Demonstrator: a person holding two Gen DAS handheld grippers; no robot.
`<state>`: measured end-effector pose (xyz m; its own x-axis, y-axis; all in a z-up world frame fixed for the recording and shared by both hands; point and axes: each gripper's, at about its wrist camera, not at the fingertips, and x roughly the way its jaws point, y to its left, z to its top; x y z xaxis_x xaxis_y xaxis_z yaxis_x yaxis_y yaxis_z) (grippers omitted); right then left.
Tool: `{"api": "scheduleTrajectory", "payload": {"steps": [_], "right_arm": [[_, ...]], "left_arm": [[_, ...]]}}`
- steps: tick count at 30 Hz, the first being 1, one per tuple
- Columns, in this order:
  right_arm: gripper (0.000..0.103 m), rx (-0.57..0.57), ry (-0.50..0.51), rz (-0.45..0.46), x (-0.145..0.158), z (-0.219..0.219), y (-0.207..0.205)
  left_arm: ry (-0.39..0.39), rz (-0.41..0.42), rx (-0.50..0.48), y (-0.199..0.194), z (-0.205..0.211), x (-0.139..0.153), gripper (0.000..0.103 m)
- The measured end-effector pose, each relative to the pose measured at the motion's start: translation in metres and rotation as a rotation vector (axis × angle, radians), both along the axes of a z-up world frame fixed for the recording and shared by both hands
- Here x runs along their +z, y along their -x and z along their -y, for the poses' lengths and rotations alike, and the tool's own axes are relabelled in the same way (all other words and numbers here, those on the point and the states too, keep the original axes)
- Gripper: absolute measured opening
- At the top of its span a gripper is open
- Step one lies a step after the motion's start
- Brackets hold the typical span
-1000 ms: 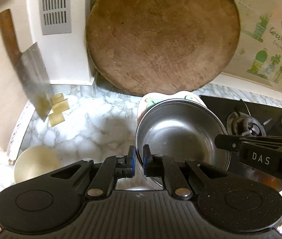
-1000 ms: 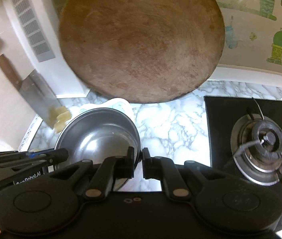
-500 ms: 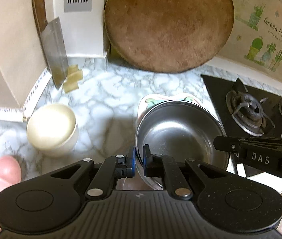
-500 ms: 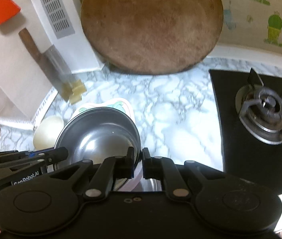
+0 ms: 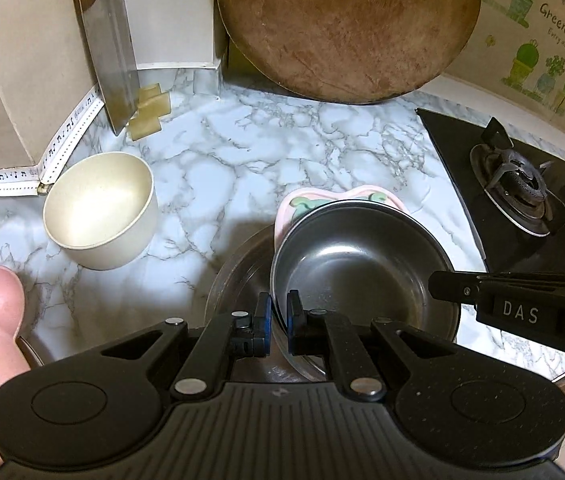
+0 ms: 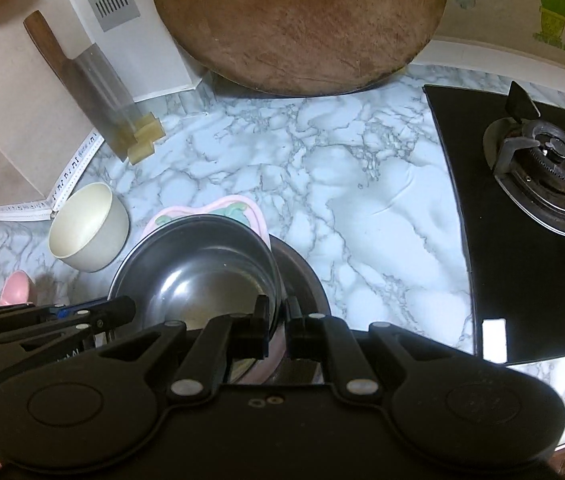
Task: Organize plates and bowls
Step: 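Carry the pink pot over and lower it into the steel bowl, then open both grippers and lift away from the pink pot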
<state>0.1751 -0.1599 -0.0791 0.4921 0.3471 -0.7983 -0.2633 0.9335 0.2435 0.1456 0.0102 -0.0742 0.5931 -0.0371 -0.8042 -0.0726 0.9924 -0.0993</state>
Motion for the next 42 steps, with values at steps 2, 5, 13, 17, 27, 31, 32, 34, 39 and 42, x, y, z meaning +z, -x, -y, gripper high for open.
{"api": "scheduleTrajectory", "payload": {"steps": [2, 5, 13, 17, 27, 31, 32, 34, 39, 42], "right_arm": [[0.008, 0.0, -0.001, -0.007, -0.002, -0.001, -0.002], [0.008, 0.005, 0.004, -0.011, -0.005, -0.003, -0.003], [0.009, 0.024, 0.008, -0.015, -0.01, -0.008, -0.004], [0.009, 0.026, 0.0, -0.026, -0.01, -0.008, -0.007], [0.018, 0.038, -0.023, -0.028, -0.008, -0.005, -0.009], [0.02, 0.045, -0.032, -0.02, -0.002, -0.003, -0.008], [0.021, 0.049, -0.032, -0.016, 0.001, -0.003, -0.008], [0.023, 0.059, -0.031, -0.008, 0.005, -0.004, -0.008], [0.033, 0.089, -0.033, 0.014, 0.015, -0.008, -0.006], [0.041, 0.116, -0.031, 0.02, 0.02, -0.014, -0.004]], "left_arm": [[0.003, -0.007, 0.003, -0.001, -0.001, -0.002, 0.006], [-0.002, -0.006, 0.0, -0.002, -0.001, -0.005, 0.006], [0.001, -0.018, 0.006, -0.006, -0.005, -0.011, 0.006], [-0.004, -0.019, 0.003, -0.005, -0.006, -0.013, 0.006], [0.059, -0.031, -0.011, -0.007, -0.017, -0.014, 0.007], [0.067, -0.02, -0.009, -0.006, -0.021, -0.011, 0.007], [0.069, -0.016, -0.009, -0.006, -0.022, -0.009, 0.008], [0.088, -0.008, -0.008, -0.005, -0.026, -0.006, 0.013], [0.076, 0.043, -0.013, 0.0, -0.03, 0.007, 0.04], [0.077, 0.082, -0.003, 0.006, -0.034, 0.016, 0.06]]}}
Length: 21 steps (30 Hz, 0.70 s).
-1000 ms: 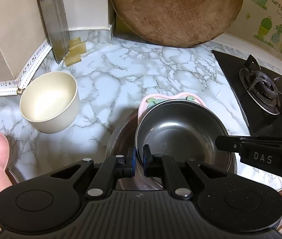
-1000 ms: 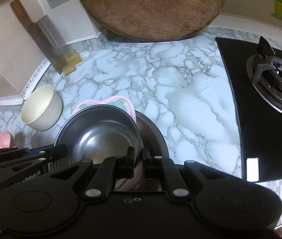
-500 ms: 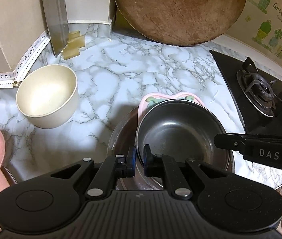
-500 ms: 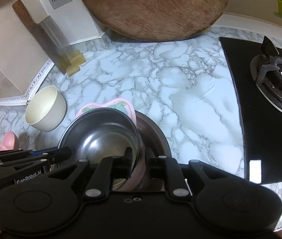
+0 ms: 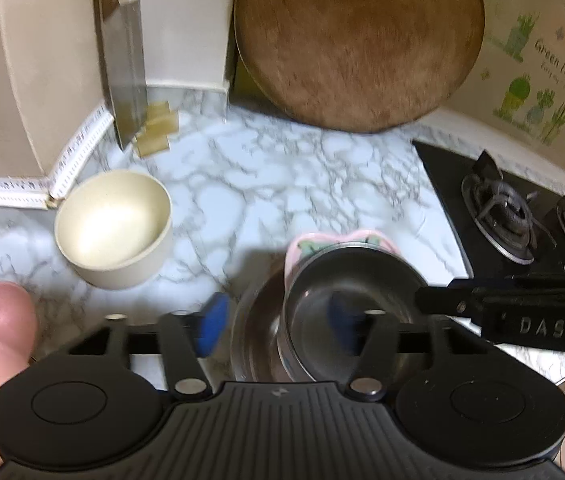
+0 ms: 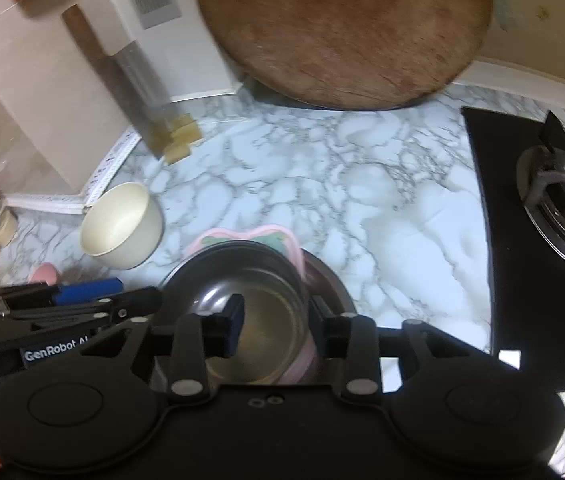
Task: Organize plates and bowls
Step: 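Open both grippers and lift away from the pink pot, then move both grippers toward the cream-white bowl by the cleaver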
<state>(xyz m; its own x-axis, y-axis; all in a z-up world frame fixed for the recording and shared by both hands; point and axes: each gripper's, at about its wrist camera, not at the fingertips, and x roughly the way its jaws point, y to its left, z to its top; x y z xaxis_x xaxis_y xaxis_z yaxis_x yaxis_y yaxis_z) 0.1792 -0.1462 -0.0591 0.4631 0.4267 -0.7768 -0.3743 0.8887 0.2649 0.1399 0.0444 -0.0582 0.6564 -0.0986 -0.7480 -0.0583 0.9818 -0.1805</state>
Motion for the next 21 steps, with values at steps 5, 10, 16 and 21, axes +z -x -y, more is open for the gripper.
{"api": "scheduleTrajectory", "payload": {"steps": [5, 10, 16, 21], "right_arm": [[0.065, 0.043, 0.012, 0.032, 0.01, -0.011, 0.006], [0.081, 0.092, 0.005, 0.066, 0.023, -0.021, 0.009], [0.099, 0.134, 0.004, 0.121, 0.04, -0.038, 0.004], [0.101, 0.164, 0.001, 0.14, 0.05, -0.06, -0.01]], "left_arm": [[0.016, 0.015, 0.006, 0.005, -0.01, 0.011, 0.061], [0.019, 0.062, 0.038, 0.011, -0.023, 0.022, 0.074], [0.021, 0.098, 0.095, 0.016, -0.048, 0.034, 0.076], [0.01, 0.104, 0.168, 0.011, -0.076, 0.043, 0.076]]}}
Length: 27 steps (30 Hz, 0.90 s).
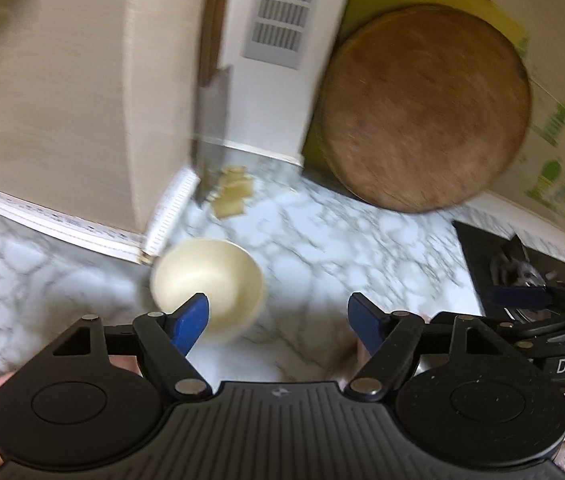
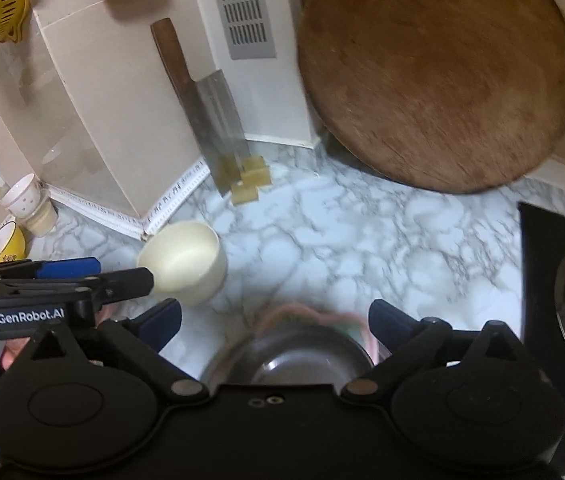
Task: Organize plates and bowls
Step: 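Move both grippers toward the cream-white bowl by the cleaver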
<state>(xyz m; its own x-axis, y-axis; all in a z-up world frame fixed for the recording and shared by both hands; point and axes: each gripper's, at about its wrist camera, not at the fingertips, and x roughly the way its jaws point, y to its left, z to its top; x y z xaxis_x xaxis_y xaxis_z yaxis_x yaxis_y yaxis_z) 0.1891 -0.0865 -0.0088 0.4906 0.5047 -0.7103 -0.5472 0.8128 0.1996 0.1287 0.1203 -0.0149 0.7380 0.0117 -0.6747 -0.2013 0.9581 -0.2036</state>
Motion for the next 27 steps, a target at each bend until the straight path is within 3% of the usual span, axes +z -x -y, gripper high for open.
{"api": "scheduleTrajectory", "payload": {"steps": [5, 15, 27], "right_arm": [[0.101, 0.027, 0.015, -0.01, -0.001, -0.025, -0.022], [0.099, 0.059, 0.069, -0.066, -0.029, -0.073, -0.063], [0.089, 0.076, 0.111, -0.168, -0.069, -0.111, -0.1]], "left_arm": [[-0.032, -0.038, 0.074, -0.016, -0.03, -0.001, 0.076], [-0.003, -0.178, 0.183, -0.051, -0.084, -0.046, 0.076], [0.008, -0.236, 0.21, -0.08, -0.094, -0.079, 0.076]]}}
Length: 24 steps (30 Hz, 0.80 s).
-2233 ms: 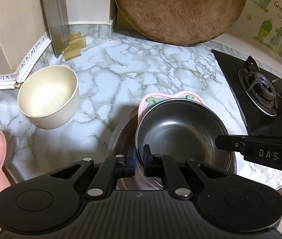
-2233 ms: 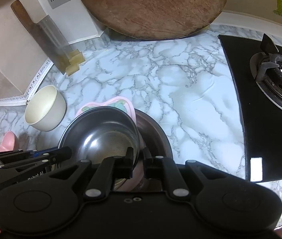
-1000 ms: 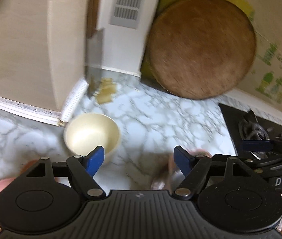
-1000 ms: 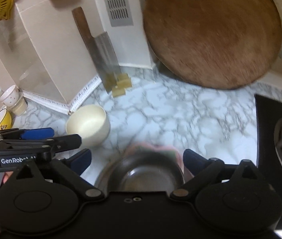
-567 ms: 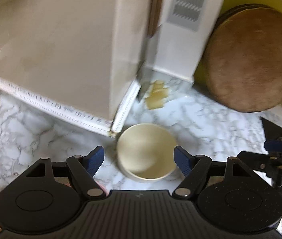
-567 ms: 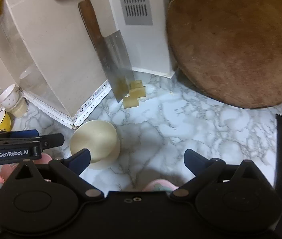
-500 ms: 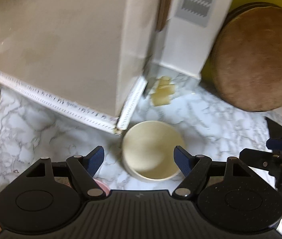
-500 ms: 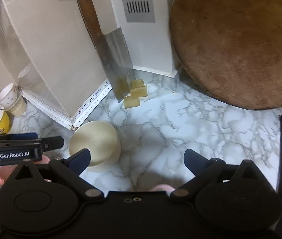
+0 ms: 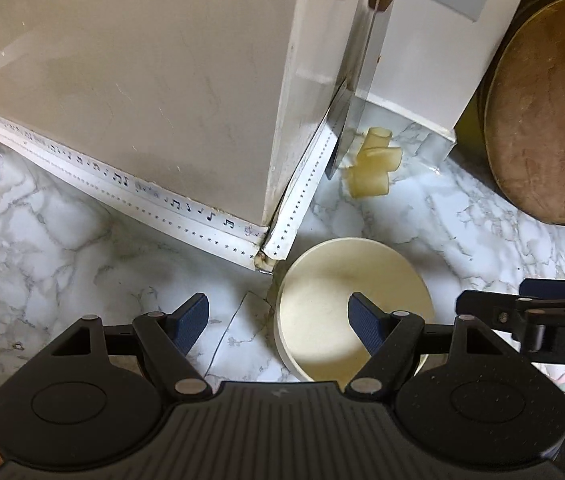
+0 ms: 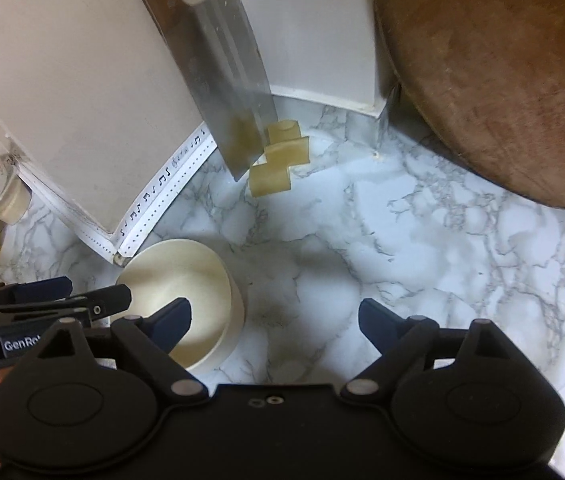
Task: Organize plates and bowls
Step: 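Move both grippers toward the cream-white bowl by the cleaver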
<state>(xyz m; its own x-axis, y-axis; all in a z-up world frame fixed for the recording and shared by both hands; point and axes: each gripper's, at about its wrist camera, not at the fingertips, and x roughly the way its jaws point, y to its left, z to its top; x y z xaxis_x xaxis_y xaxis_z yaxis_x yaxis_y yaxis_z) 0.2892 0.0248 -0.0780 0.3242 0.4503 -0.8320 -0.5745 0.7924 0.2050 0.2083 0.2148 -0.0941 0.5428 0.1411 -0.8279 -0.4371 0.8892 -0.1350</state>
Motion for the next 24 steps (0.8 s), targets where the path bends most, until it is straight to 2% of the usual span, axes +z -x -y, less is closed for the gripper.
{"api": "scheduleTrajectory", "payload": {"steps": [20, 22, 24], "right_arm": [[0.07, 0.025, 0.054, -0.058, -0.035, -0.033, -0.014], [0.067, 0.029, 0.058, -0.065, -0.038, -0.034, -0.014], [0.062, 0.034, 0.063, -0.069, -0.041, -0.036, -0.013]], "left_arm": [[-0.012, -0.053, 0.009, -0.02, -0.006, -0.026, 0.075], [-0.005, -0.054, 0.005, -0.019, -0.006, -0.027, 0.068], [-0.004, -0.057, 0.002, -0.02, -0.007, -0.029, 0.067]]}}
